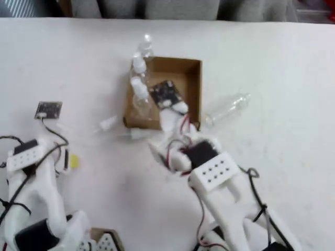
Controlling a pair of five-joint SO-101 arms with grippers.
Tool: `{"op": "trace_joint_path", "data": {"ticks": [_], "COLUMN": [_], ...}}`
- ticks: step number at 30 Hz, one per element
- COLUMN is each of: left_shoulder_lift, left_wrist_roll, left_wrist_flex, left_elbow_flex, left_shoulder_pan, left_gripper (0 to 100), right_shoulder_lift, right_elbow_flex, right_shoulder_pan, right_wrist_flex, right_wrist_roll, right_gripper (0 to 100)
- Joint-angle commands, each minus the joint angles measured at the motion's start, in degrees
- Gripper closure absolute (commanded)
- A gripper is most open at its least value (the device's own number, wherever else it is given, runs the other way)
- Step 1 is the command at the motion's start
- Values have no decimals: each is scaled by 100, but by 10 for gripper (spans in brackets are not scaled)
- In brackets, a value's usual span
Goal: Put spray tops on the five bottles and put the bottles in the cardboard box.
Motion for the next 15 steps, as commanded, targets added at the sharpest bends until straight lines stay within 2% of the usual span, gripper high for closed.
{"op": "trace_joint_path", "data": {"ticks": [1, 5, 8, 15], "left_shoulder_lift": [4, 4, 4, 4], "left_wrist_roll": [70, 62, 53, 53], "left_wrist_flex": [-105, -105, -105, -105], "left_elbow_flex": [-299, -299, -299, -290], "left_shoulder_pan": [-31, -22, -22, -22], "left_gripper": [890, 890, 890, 890], "right_shoulder_lift": [-84, -84, 101, 1596], "right_elbow_flex": [615, 1248, 1371, 1284], "right_shoulder_pan": [-699, -936, -936, -892], "right_wrist_flex": [-1437, -2677, -3160, -4699], "right_wrist_roll": [149, 571, 598, 624], "right_gripper": [959, 959, 959, 959]}}
